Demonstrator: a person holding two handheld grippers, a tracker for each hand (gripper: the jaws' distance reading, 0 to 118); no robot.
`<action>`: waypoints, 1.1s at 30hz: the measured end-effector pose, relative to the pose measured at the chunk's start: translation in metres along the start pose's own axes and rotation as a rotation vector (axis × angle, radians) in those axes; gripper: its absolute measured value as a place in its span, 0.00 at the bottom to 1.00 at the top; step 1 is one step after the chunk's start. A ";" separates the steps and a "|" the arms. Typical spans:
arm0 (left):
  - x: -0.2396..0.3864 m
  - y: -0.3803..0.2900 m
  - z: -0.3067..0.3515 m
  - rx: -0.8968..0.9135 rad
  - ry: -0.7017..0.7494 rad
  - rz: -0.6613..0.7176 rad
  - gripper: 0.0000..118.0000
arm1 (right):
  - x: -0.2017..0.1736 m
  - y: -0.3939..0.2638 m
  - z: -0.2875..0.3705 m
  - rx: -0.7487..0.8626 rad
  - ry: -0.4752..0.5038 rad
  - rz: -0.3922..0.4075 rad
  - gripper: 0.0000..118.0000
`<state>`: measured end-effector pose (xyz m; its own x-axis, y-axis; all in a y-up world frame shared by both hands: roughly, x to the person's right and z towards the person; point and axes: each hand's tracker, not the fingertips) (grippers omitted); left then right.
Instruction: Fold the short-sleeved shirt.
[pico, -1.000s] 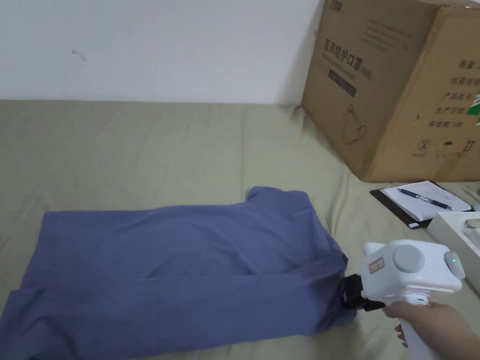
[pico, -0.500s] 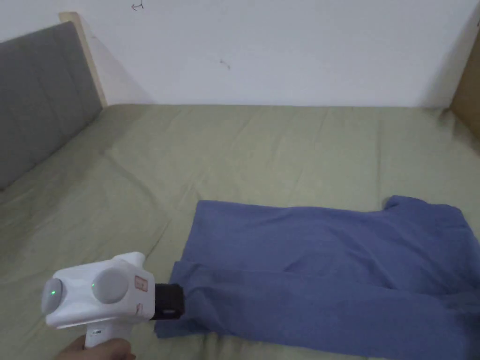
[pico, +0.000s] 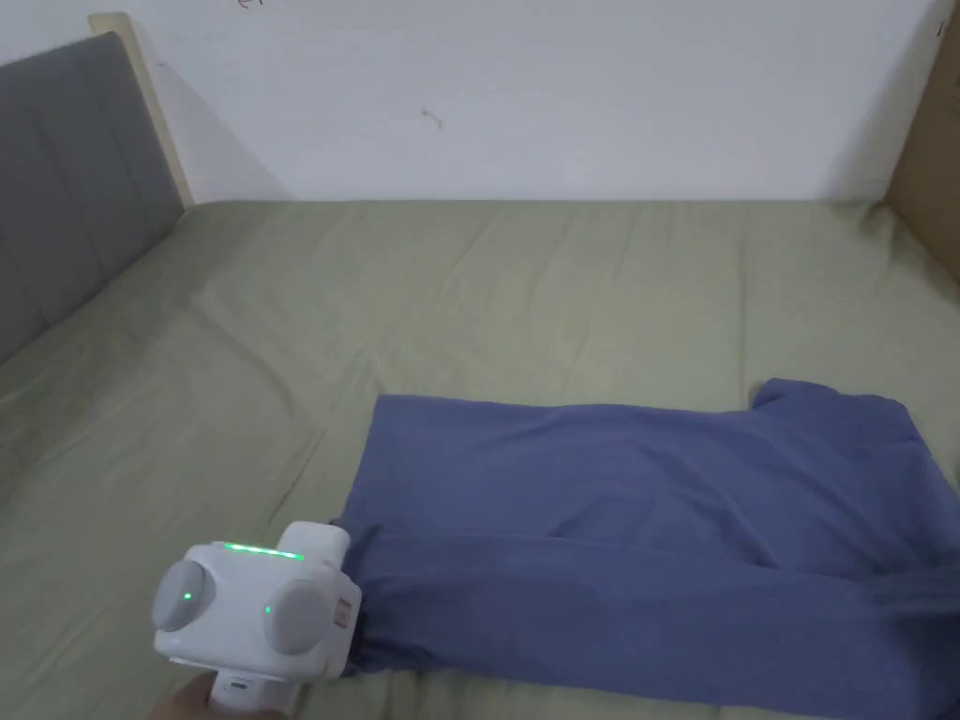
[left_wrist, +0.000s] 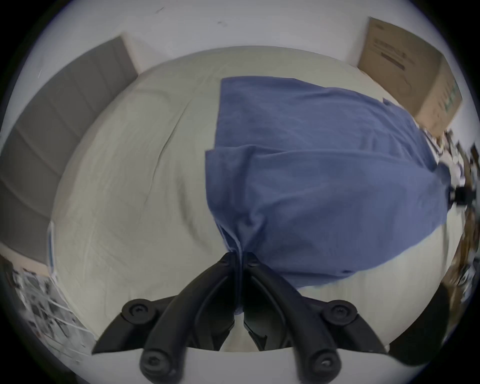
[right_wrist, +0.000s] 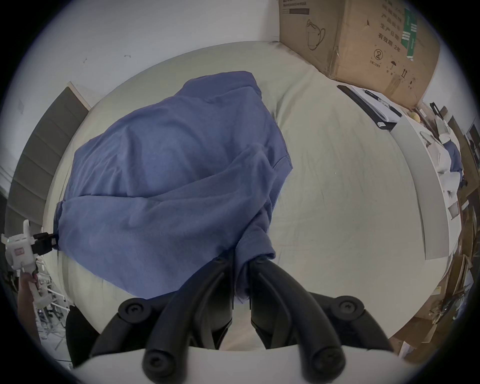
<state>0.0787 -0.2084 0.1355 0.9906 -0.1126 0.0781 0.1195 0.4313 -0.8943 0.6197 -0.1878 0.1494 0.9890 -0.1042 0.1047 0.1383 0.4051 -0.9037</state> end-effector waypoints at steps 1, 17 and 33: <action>0.002 0.000 -0.002 -0.023 -0.044 -0.022 0.02 | 0.001 -0.001 0.001 0.005 0.007 -0.007 0.10; -0.037 -0.017 0.124 0.160 -0.042 -0.105 0.02 | 0.064 -0.055 0.137 0.092 0.135 -0.134 0.09; -0.060 -0.094 0.084 0.084 -0.206 0.123 0.98 | 0.068 -0.140 0.085 0.038 -0.110 -0.154 0.95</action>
<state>0.0137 -0.1673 0.2515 0.9897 0.1265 0.0669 -0.0061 0.5041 -0.8636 0.6720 -0.1741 0.3180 0.9553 -0.0685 0.2876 0.2887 0.4267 -0.8571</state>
